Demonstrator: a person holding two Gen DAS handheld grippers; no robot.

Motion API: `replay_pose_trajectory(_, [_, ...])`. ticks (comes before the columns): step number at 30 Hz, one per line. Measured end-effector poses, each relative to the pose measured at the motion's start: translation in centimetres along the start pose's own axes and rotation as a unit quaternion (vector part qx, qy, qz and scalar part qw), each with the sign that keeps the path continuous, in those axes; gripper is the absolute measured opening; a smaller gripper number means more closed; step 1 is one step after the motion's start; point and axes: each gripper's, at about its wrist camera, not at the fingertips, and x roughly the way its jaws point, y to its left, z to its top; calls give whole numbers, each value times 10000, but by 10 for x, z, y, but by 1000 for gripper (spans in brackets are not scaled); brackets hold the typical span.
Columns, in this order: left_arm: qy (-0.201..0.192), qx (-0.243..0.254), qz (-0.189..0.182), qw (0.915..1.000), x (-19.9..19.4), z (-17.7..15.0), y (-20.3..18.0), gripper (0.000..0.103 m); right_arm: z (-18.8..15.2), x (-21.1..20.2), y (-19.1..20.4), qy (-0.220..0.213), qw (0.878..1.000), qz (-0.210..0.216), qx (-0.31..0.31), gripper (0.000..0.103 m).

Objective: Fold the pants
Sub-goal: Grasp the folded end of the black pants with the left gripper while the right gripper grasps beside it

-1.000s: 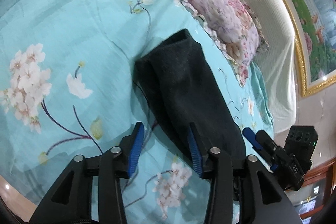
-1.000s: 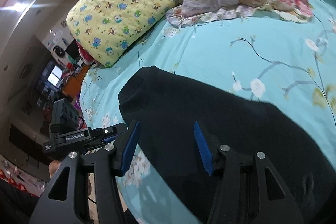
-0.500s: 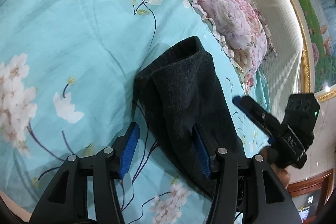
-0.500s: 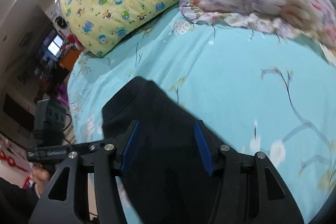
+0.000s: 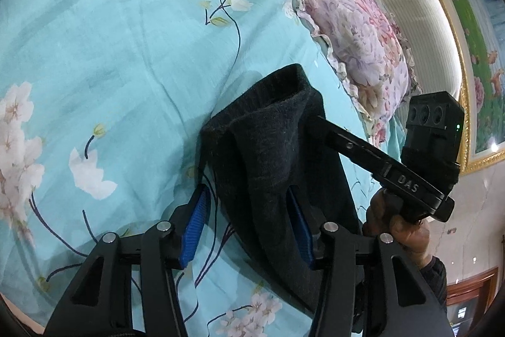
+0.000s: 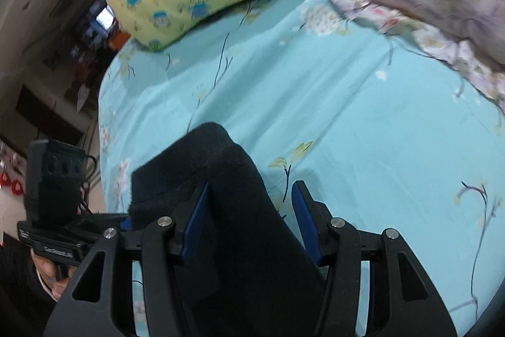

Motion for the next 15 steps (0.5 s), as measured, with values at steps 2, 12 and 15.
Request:
replay_pose_trajectory(2, [-24,64,83,9999,2,1,-1,40,2,6,0,103,9999,93,-56,37])
replay_pose_trajectory(12, [-198,670,141,9975,-14,-1,-34,15,-5,-18,9,-179,9997,147,-6,20])
replay_pose_trajectory(15, [-317,868,69,9957,-26,-4,-50,15,-9,-40,12,-426,9989,216,29,19])
